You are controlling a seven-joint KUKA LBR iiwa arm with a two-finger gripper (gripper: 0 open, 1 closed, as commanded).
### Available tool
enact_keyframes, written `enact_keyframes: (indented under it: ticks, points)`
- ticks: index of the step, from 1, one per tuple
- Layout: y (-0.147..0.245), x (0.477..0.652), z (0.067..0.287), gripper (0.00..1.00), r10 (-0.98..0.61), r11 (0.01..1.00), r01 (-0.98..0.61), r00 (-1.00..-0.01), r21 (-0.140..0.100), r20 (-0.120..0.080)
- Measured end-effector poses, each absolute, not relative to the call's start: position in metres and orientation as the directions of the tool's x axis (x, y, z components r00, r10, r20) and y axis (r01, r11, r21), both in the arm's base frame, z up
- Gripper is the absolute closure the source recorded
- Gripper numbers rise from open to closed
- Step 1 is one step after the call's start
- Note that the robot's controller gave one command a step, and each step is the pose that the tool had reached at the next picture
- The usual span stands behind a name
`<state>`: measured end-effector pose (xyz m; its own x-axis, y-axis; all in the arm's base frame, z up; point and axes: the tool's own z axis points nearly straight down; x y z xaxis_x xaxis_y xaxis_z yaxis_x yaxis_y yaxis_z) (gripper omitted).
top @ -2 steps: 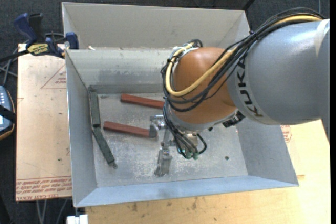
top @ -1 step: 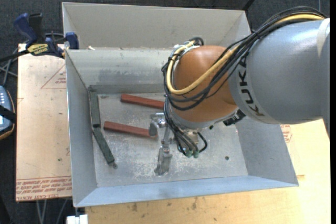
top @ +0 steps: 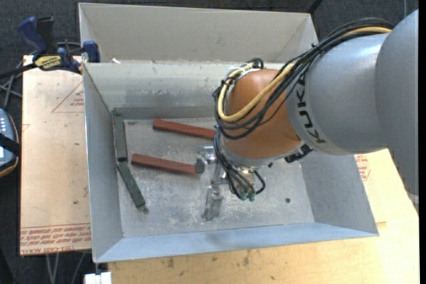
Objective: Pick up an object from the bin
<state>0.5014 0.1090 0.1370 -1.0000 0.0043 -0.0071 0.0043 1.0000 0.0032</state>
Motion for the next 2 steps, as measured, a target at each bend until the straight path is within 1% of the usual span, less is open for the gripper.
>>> enact_keyframes:
  ticks: [1,2]
  points:
    - [0.082,0.494,0.104,0.0,-0.12,0.993,-0.12,-0.993,0.001,0.004]
    - [0.071,0.503,0.105,0.0,-0.046,0.999,-0.046,-0.999,0.001,-0.002]
